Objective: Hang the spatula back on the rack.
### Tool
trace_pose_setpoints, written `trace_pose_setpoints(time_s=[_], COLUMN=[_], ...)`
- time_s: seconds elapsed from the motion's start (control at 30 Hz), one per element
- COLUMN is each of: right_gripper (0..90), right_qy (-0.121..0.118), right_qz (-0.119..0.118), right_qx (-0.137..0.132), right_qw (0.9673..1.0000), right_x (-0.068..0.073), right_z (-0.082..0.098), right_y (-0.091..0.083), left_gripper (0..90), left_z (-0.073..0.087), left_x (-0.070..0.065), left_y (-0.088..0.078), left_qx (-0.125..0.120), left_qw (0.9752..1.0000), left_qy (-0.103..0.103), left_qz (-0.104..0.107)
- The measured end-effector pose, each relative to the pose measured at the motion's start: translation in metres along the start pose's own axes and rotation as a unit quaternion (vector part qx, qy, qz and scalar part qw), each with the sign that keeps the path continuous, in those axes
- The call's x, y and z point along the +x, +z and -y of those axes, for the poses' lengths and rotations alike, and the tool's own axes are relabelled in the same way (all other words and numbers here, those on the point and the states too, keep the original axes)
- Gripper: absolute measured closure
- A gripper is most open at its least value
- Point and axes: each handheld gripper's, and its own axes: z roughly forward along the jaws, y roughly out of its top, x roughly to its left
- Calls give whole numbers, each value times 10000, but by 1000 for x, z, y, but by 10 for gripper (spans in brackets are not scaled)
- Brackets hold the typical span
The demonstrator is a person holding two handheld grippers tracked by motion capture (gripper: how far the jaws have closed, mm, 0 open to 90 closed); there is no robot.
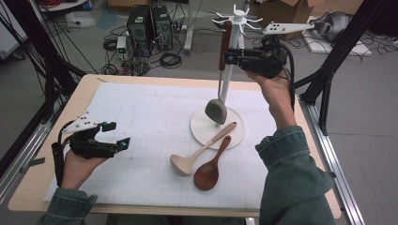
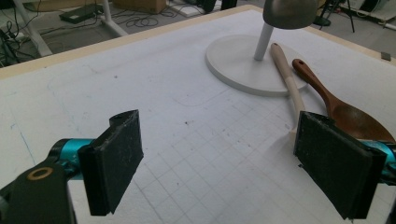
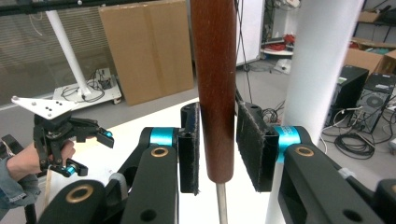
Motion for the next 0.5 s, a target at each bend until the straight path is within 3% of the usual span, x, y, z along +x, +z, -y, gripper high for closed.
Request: trace_pose_setpoints(time_s=[0.33,0.5], right_gripper=[733,843], right_qy=[25,67], right_qz=[-61,-214], right_qx=[-94,-106], right_qw=[9999,9997], right_x=[-1,-1], right_z=[0,-1], right_y=[-16,-21], left_gripper=[141,135], left_z=[5,7], left_x=[6,8], left_y=[1,2], left_qx=[8,24], left_qw=[10000,10000], left_qy=[-24,-43], left_qz=[-13,-6])
